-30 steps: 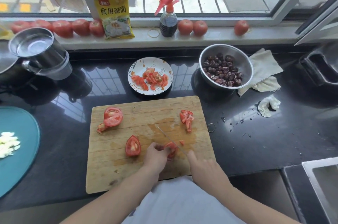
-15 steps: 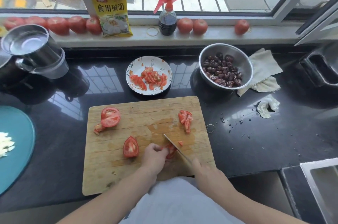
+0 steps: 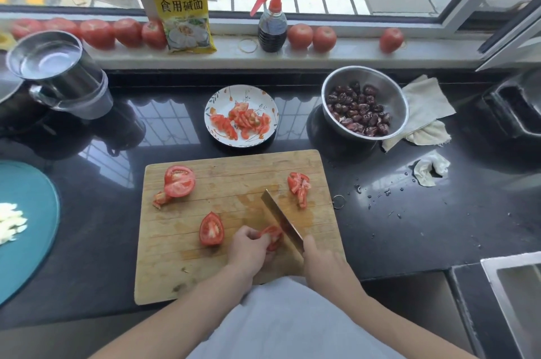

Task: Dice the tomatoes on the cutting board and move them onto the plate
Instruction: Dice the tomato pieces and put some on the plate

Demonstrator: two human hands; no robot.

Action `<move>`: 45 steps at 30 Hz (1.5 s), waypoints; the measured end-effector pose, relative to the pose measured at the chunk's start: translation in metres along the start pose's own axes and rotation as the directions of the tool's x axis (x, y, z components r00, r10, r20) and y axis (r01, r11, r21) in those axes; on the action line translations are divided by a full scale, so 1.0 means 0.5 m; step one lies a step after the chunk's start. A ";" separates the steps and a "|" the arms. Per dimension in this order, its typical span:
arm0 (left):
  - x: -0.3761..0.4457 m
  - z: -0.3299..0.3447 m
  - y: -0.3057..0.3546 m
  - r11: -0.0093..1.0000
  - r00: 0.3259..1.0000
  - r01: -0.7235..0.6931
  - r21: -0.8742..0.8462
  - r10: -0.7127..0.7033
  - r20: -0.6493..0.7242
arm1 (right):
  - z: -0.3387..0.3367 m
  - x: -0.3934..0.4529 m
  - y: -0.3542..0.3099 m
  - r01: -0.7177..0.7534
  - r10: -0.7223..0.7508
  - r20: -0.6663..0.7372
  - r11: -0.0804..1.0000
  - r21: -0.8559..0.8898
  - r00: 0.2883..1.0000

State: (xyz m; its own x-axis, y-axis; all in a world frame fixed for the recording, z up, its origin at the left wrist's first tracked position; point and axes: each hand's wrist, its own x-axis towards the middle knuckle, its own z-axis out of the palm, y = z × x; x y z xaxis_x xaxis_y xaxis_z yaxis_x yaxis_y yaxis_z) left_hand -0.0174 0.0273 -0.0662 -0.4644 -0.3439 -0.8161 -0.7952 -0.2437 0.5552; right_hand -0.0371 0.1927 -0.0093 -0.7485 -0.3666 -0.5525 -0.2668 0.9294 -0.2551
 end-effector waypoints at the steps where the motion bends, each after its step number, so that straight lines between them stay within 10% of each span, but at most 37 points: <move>1: 0.001 0.001 -0.001 1.000 1.000 -0.006 0.021 0.006 -0.006 | 0.001 -0.001 0.000 0.025 -0.025 0.005 0.999 -0.040 1.000; 22: 0.006 0.008 -0.003 1.000 0.997 -0.002 0.027 0.004 -0.072 | -0.014 -0.071 0.042 0.116 -0.091 0.114 0.966 -0.231 0.989; 45: 0.004 0.008 -0.013 1.000 0.999 -0.030 -0.010 0.029 -0.042 | -0.004 0.043 -0.028 0.014 -0.014 -0.052 1.000 0.002 0.999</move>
State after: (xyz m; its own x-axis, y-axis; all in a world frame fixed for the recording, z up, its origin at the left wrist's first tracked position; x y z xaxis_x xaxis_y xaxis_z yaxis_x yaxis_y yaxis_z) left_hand -0.0147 0.0319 -0.0723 -0.4708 -0.3886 -0.7920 -0.7769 -0.2427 0.5809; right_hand -0.0504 0.1718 -0.0159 -0.7753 -0.3771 -0.5067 -0.2763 0.9239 -0.2648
